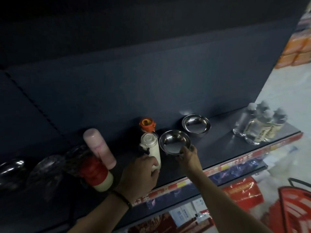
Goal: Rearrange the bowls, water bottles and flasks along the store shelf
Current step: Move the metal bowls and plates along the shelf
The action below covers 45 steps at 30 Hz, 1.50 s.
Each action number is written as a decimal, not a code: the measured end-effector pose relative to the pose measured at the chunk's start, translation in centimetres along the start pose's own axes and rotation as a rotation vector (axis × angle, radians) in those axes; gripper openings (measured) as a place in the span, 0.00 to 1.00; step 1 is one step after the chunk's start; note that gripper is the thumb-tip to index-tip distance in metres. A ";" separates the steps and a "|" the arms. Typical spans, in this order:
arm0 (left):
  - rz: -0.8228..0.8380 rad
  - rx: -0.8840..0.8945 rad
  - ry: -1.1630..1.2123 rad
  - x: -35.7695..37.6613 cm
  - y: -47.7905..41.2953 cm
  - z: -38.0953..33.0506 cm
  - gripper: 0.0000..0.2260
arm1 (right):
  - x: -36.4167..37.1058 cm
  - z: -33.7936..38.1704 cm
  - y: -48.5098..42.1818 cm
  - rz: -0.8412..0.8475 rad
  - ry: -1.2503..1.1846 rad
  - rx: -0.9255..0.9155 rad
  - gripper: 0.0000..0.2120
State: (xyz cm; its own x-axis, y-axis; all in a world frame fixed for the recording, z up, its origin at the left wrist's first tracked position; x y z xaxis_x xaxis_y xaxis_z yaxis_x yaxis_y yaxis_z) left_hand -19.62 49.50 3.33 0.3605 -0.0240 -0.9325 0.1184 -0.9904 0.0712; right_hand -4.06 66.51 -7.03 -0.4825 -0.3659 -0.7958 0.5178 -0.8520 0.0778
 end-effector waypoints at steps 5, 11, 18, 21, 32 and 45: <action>0.036 -0.014 0.073 0.6 0.5 0.2 0.08 | 0.2 -1.1 5.6 -0.130 -0.142 0.064 0.10; 0.100 0.008 0.318 -0.4 2.1 1.8 0.04 | -2.4 2.7 13.3 -0.411 -0.236 -0.020 0.15; 0.084 0.115 0.698 -6.7 6.2 5.8 0.19 | -5.4 13.6 20.8 -0.549 -0.295 -0.262 0.15; 0.080 0.159 0.869 -9.3 8.8 8.8 0.29 | -4.0 18.5 20.7 -0.500 -0.420 -0.308 0.17; -0.194 0.054 1.022 -19.5 25.1 29.3 0.38 | 8.7 42.1 17.2 -0.125 -0.599 -0.539 0.34; -0.671 -0.255 0.882 -29.2 45.9 56.0 0.27 | 31.8 71.5 11.7 0.413 -0.790 -0.568 0.34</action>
State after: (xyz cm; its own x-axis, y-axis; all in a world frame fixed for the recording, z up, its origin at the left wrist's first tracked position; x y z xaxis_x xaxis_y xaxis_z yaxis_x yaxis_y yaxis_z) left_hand -76.51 -2.88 14.03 0.6672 0.7046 -0.2417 0.6813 -0.7084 -0.1845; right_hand -63.87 18.13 11.46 -0.4107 -0.9011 -0.1388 0.9026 -0.3803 -0.2019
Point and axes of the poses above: each hand's wrist, its own y-axis away from the middle knuckle, its own x-axis out of the palm, z = x × y, the point moved 4 cm from there along -y, towards the middle knuckle, and after that the axes turned 10 degrees about z, right-handed, at the moved point
